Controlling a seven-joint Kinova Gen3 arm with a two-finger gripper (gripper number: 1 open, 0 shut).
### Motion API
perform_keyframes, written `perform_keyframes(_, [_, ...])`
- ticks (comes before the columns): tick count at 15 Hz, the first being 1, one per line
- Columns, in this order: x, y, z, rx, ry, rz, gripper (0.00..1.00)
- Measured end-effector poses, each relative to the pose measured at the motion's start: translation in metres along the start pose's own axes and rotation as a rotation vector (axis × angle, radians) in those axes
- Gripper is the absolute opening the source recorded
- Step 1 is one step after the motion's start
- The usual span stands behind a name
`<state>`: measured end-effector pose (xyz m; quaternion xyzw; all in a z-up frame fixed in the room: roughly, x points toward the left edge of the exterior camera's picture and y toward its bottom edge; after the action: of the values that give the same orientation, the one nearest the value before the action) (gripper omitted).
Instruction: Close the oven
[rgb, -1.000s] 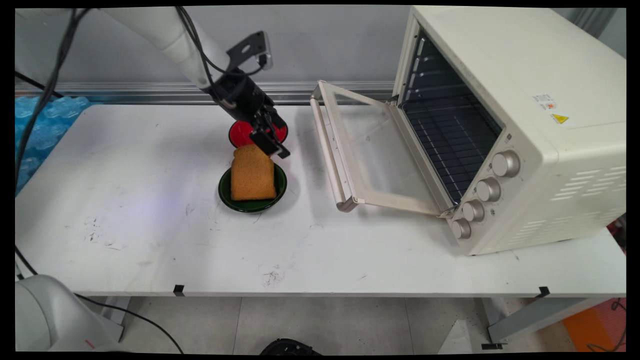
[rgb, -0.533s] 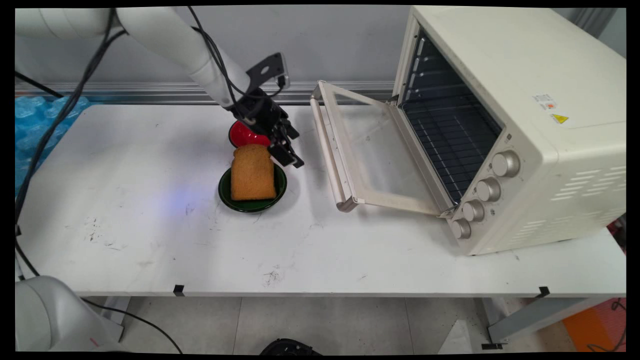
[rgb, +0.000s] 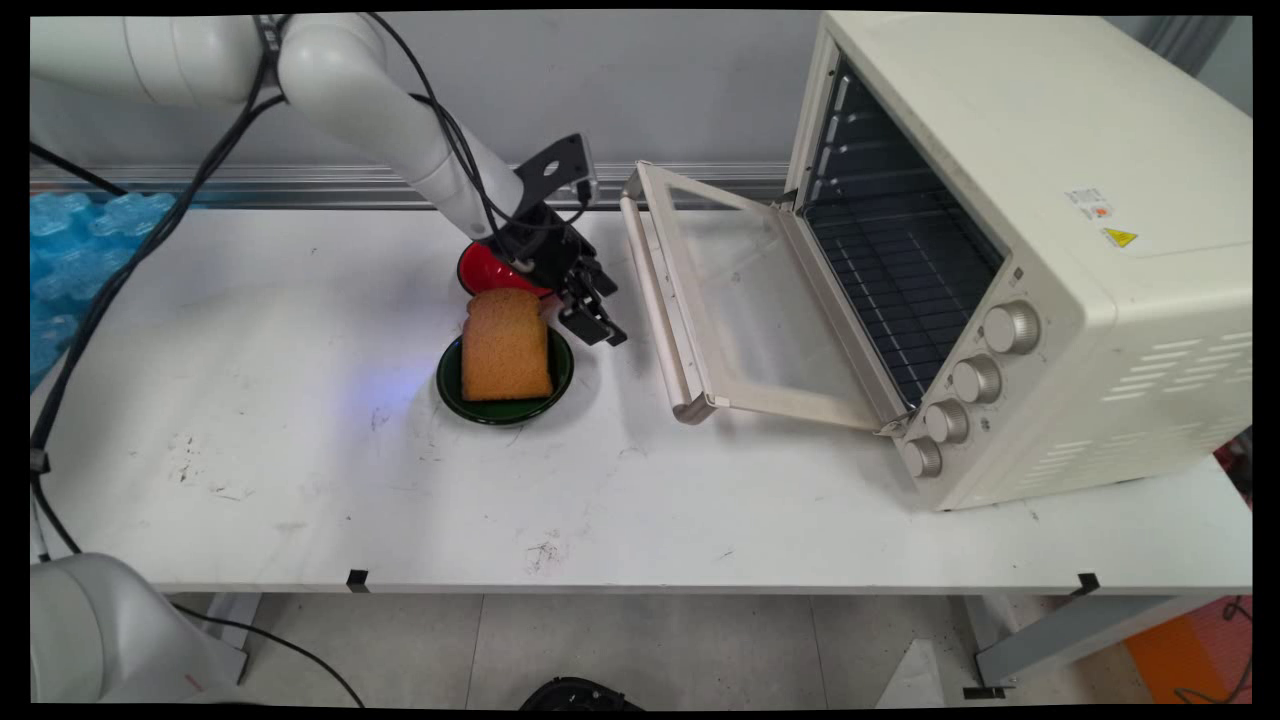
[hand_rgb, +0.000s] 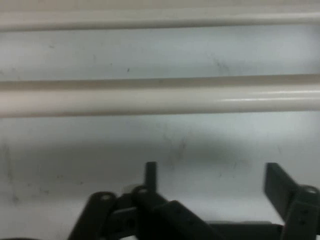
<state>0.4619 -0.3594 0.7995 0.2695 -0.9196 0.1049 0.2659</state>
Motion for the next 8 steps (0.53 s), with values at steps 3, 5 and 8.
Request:
perform_keyframes(3, [-0.001, 0.000, 0.009, 0.007, 0.010, -0.001, 0.00])
perform_keyframes(5, [-0.002, 0.000, 0.016, 0.011, 0.017, -0.006, 0.00])
perform_keyframes(8, [-0.003, 0.000, 0.024, 0.013, 0.027, -0.018, 0.00])
